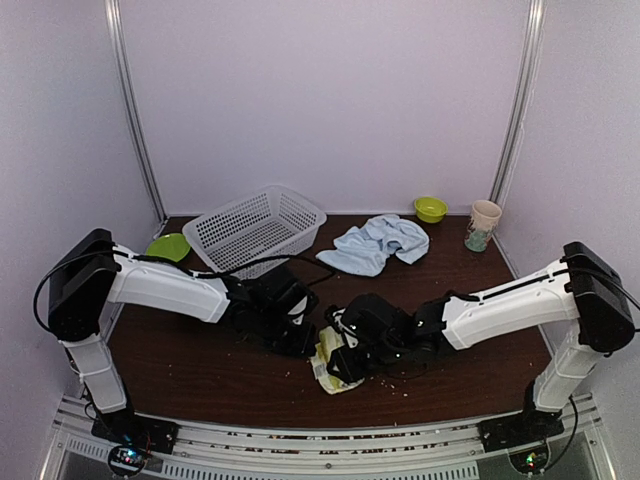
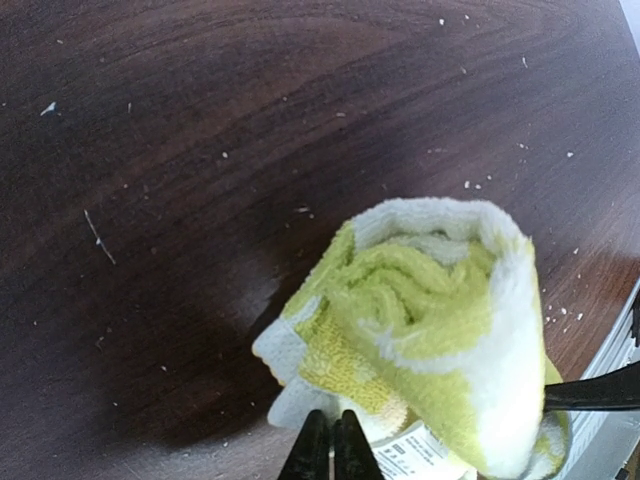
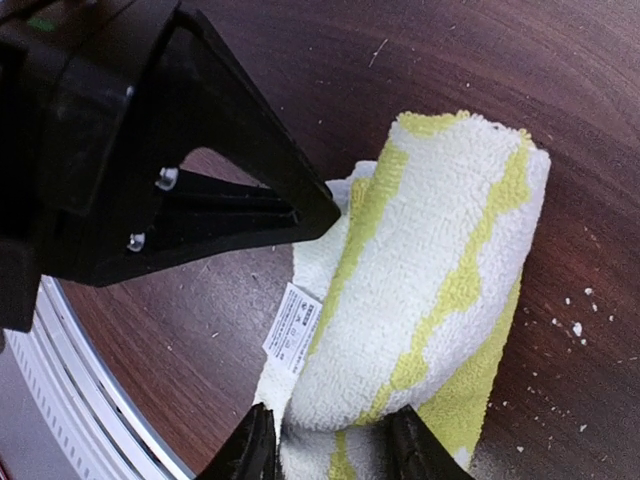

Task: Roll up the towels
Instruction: Roll the towel at the center of the board, then pick up the towel from the center of the board, then place the towel in the storage box.

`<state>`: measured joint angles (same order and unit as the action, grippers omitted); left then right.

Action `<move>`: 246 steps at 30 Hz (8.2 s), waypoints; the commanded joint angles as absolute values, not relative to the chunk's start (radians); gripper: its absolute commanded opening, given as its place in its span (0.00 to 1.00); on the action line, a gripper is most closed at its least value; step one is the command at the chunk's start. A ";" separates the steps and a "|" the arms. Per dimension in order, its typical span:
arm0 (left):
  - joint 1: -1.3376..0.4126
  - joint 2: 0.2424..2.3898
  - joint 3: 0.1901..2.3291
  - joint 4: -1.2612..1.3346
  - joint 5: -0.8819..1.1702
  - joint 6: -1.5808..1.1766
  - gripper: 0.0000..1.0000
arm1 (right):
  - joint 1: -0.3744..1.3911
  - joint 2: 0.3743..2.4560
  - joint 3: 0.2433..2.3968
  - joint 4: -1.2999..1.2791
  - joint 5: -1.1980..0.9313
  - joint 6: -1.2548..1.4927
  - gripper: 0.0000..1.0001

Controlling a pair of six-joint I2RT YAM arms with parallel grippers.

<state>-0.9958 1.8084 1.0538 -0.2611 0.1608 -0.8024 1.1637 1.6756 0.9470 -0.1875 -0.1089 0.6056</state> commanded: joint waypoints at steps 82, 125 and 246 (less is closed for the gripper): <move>-0.991 1.838 0.887 -0.057 0.175 -0.856 0.00 | 1.190 1.669 0.958 -0.301 -0.043 0.668 0.43; -1.004 1.720 0.854 -0.096 0.142 -0.842 0.00 | 1.050 1.603 0.890 -0.181 -0.183 0.767 0.74; -0.618 1.801 1.765 -0.814 -0.734 0.006 0.00 | 0.961 0.924 0.499 -0.341 0.058 0.769 0.77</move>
<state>-0.6563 1.6970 1.6962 -0.9550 -0.6224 -0.2905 0.9642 0.9154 0.4721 -0.3210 0.0349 0.7872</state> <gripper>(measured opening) 0.099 0.767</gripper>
